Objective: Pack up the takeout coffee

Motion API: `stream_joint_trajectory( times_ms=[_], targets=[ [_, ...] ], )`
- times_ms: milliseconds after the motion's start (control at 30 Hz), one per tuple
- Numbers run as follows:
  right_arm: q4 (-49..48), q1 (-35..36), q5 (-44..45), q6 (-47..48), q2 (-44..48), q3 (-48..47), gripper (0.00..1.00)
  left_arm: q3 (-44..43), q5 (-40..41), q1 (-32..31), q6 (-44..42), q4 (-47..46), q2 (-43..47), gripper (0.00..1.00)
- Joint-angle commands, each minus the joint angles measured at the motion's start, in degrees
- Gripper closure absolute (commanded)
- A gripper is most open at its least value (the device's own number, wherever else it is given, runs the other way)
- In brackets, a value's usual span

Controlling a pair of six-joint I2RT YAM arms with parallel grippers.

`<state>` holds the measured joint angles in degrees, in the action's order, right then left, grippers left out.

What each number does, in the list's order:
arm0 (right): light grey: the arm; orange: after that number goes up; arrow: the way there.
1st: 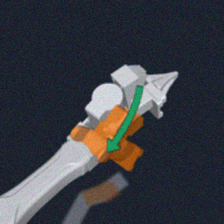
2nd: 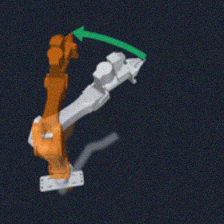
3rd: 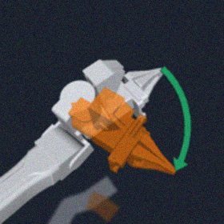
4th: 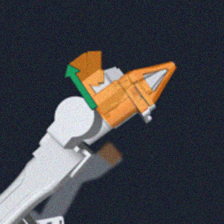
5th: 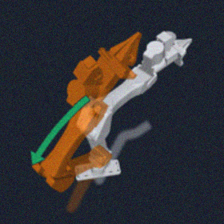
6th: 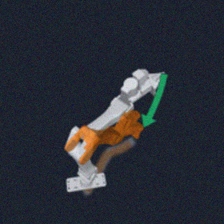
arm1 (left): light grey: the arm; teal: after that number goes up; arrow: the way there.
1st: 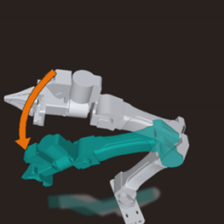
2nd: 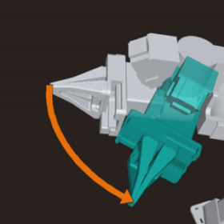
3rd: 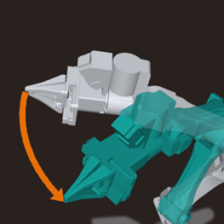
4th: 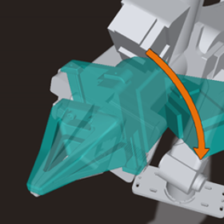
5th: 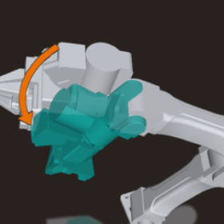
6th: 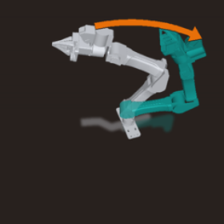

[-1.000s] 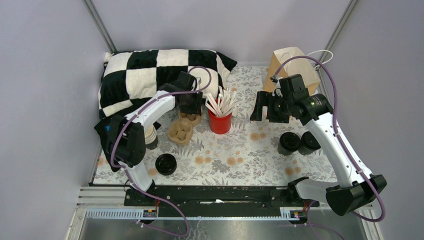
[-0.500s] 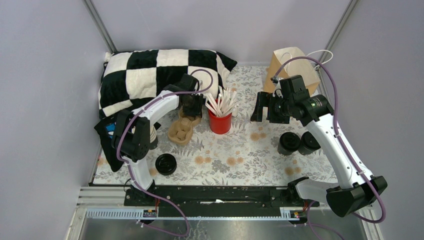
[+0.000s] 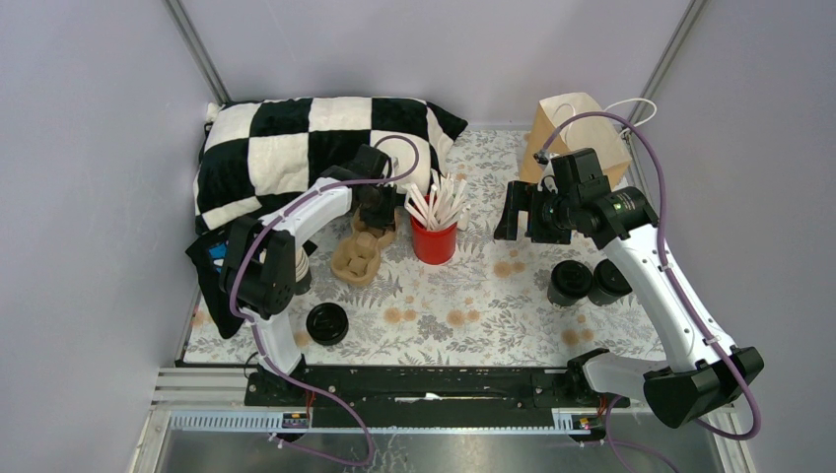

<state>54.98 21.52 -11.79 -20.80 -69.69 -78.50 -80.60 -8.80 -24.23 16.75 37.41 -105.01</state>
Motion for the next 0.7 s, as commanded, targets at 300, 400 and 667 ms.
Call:
stream_joint_trajectory(
  times_ms=[300,400,667],
  targets=[
    [-0.45,-0.16,-2.41,-0.17,0.01,-0.25,0.08,-1.42,11.86,-1.16,-1.64,-0.75,8.83,1.0],
    [-0.74,-0.16,-2.57,-0.21,-0.2,-0.22,0.08,-0.49,17.44,-2.41,-1.41,-1.25,9.4,1.0],
    [-0.6,-0.17,-2.49,-0.08,-0.63,-0.94,0.08,-4.2,24.71,-5.98,0.9,2.86,10.89,1.0]
  ],
)
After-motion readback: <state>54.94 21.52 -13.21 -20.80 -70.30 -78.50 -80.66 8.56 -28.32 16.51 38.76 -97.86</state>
